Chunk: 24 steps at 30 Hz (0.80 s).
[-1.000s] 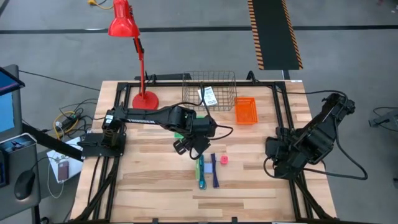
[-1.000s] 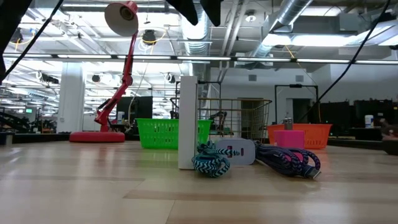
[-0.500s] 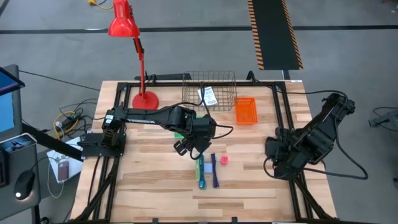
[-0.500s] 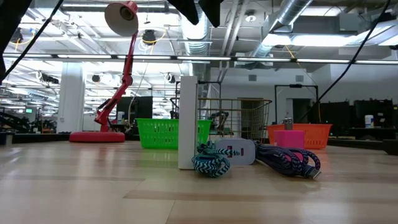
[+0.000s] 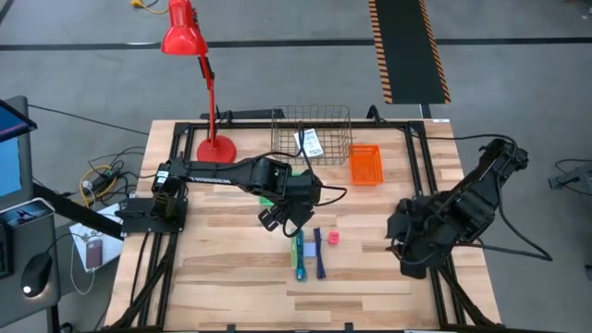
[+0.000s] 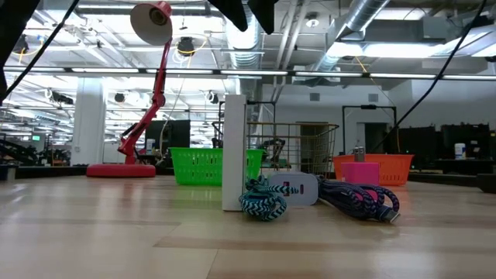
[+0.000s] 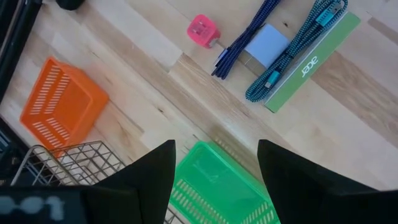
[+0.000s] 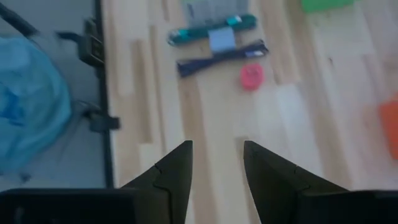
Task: Pick and place items into bin
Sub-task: Put the white card reader box into the gold wire basket
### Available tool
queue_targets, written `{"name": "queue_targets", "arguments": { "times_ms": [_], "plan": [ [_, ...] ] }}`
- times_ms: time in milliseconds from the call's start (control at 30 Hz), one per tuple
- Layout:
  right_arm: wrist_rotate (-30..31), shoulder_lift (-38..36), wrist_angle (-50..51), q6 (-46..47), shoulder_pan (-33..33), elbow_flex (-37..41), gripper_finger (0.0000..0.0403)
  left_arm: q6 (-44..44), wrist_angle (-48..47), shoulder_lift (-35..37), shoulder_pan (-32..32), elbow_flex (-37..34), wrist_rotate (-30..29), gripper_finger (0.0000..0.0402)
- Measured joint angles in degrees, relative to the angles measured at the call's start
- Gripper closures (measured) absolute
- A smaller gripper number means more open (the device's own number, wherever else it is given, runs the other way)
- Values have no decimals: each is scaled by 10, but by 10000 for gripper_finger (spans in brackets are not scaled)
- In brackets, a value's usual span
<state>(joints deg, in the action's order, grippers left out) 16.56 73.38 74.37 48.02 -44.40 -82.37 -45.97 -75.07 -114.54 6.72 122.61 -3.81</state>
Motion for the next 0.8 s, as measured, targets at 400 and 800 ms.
{"name": "queue_targets", "arguments": {
  "times_ms": [400,800],
  "plan": [
    [0,0,-127,0,0,0,268,-7,-6,0,-1,0,-3,184],
    [0,0,-166,0,0,0,266,-220,-16,0,-37,0,66,184]
  ]
}}
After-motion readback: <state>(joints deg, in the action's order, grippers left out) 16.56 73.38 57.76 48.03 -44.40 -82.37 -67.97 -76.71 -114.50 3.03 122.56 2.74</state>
